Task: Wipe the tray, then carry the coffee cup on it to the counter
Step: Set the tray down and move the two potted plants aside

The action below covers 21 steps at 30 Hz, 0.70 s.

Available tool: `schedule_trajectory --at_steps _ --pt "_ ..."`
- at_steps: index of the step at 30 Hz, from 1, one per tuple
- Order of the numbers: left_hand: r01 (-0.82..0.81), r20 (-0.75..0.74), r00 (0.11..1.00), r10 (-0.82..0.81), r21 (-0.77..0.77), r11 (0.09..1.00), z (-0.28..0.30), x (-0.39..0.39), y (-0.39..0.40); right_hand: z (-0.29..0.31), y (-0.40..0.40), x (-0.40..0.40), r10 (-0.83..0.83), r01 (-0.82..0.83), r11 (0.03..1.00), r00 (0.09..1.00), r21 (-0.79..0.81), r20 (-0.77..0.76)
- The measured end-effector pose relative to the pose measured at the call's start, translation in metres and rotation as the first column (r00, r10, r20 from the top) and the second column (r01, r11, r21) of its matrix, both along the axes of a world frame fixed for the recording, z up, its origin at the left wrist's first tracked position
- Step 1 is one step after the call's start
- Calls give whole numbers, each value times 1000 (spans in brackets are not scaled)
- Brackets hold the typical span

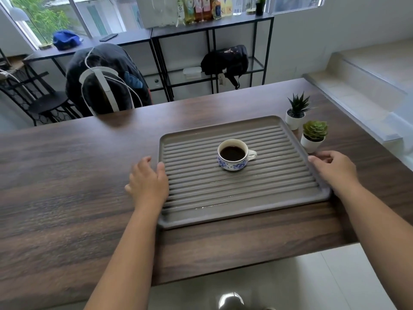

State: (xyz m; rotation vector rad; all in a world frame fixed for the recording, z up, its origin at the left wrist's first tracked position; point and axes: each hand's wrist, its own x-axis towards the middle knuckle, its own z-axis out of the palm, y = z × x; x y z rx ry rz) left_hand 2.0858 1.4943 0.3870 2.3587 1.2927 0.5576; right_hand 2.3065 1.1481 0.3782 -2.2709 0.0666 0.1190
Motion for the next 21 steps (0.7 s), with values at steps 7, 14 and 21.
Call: schedule_trajectory --at_steps 7,14,21 --pt "395 138 902 -410 121 911 34 67 -78 -10 -11 31 3 -1 993 1000 118 -21" --pt "616 484 782 -392 -510 601 45 183 -177 -17 -14 73 247 -261 956 962 132 114" --pt "470 402 879 -256 -648 600 27 293 -205 -20 -16 111 385 -407 897 911 173 148"
